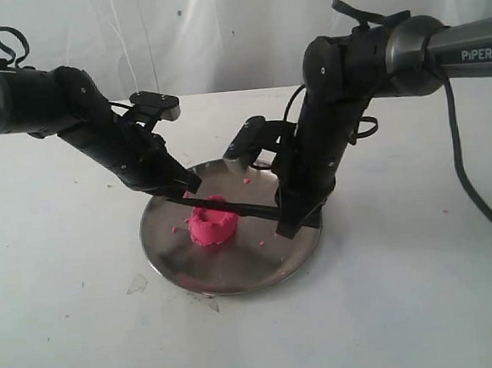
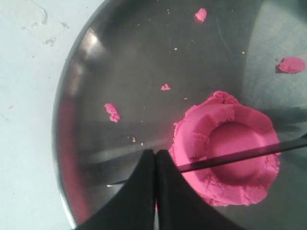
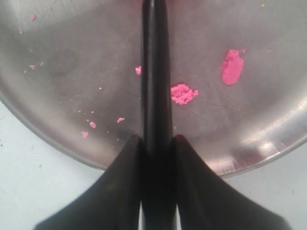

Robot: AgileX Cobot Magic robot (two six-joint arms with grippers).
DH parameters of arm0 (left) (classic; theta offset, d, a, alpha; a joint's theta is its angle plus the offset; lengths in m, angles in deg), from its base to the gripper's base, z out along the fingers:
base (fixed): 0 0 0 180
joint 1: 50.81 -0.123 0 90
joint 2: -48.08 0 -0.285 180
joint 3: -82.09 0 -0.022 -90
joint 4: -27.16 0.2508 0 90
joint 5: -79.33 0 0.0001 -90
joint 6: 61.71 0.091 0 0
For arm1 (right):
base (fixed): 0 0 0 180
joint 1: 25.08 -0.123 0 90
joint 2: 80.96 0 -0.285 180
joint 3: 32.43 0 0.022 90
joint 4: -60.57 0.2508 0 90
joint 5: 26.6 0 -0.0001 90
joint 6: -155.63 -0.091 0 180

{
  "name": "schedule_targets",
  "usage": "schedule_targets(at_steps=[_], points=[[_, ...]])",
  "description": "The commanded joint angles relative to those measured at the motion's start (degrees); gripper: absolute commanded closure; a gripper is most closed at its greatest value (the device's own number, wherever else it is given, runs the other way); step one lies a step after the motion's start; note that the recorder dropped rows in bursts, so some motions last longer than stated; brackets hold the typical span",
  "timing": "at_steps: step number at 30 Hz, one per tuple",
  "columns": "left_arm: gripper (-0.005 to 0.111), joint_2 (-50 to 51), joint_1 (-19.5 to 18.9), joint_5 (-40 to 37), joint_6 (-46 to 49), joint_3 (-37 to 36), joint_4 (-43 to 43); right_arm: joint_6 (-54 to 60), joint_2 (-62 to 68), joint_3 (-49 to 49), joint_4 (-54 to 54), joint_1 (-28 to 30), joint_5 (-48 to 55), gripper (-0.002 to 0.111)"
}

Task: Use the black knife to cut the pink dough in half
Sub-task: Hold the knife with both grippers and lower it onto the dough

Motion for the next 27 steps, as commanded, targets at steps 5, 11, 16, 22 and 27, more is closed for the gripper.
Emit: schedule_targets(at_steps=[5, 11, 16, 22, 27], points=[[0.107, 1.37, -0.09, -0.64, 0.19, -0.12, -0.82, 0.01, -0.03, -0.05, 1.5, 0.14, 0.06, 0.108], [0.107, 3.64, -0.09, -1.33, 0.19, -0.12, -0.82, 0.01, -0.03, -0.05, 1.62, 0.14, -0.06, 0.108], [0.107, 3.89, -0.09, -1.55, 0.19, -0.12, -0.82, 0.01, -0.03, -0.05, 1.62, 0.14, -0.48, 0.108], [0.107, 3.89, -0.09, -1.68, 0.19, -0.12, -0.82, 0.01, 0.34, -0.05, 1.62, 0.14, -0.7, 0.108], [0.107, 3.89, -0.09, -1.83, 0.19, -0.12, -0.82, -0.1, 2.65, -0.05, 1.62, 0.14, -0.7, 0.108]])
